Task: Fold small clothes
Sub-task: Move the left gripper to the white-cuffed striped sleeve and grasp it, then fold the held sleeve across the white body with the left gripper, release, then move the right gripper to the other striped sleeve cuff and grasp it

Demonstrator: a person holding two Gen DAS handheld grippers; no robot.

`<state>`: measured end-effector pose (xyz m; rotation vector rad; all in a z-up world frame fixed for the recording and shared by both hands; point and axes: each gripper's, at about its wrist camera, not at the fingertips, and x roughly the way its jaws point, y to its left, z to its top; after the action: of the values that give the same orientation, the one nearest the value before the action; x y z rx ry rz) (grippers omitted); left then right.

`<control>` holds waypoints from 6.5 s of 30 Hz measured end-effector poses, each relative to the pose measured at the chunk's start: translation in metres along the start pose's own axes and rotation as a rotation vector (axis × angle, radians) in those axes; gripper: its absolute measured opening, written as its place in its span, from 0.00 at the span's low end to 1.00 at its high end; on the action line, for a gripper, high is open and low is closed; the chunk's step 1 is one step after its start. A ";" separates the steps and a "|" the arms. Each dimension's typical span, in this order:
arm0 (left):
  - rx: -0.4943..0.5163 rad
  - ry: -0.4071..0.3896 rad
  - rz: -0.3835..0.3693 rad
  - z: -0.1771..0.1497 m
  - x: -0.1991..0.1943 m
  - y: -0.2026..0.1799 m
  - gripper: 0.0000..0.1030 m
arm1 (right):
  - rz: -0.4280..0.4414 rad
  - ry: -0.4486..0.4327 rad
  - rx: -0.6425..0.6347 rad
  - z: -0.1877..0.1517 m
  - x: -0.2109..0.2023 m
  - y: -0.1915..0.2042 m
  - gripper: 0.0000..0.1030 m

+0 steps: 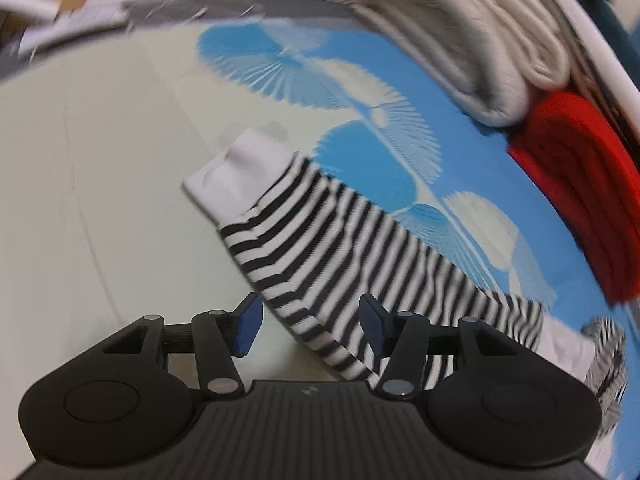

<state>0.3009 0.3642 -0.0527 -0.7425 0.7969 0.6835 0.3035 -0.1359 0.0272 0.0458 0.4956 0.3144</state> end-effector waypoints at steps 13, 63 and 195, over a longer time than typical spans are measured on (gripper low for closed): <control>-0.141 0.074 0.059 0.009 0.036 0.014 0.50 | -0.009 0.163 0.057 -0.008 0.039 -0.027 0.61; 0.428 0.130 -0.218 -0.113 -0.030 -0.189 0.24 | -0.126 0.524 0.290 -0.064 0.137 -0.094 0.47; 0.788 0.287 -0.308 -0.221 -0.034 -0.260 0.35 | -0.650 0.031 1.149 -0.121 -0.010 -0.454 0.01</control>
<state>0.3995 0.0359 -0.0496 -0.2254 1.0873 -0.0454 0.3675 -0.5751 -0.1289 0.9751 0.6380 -0.6393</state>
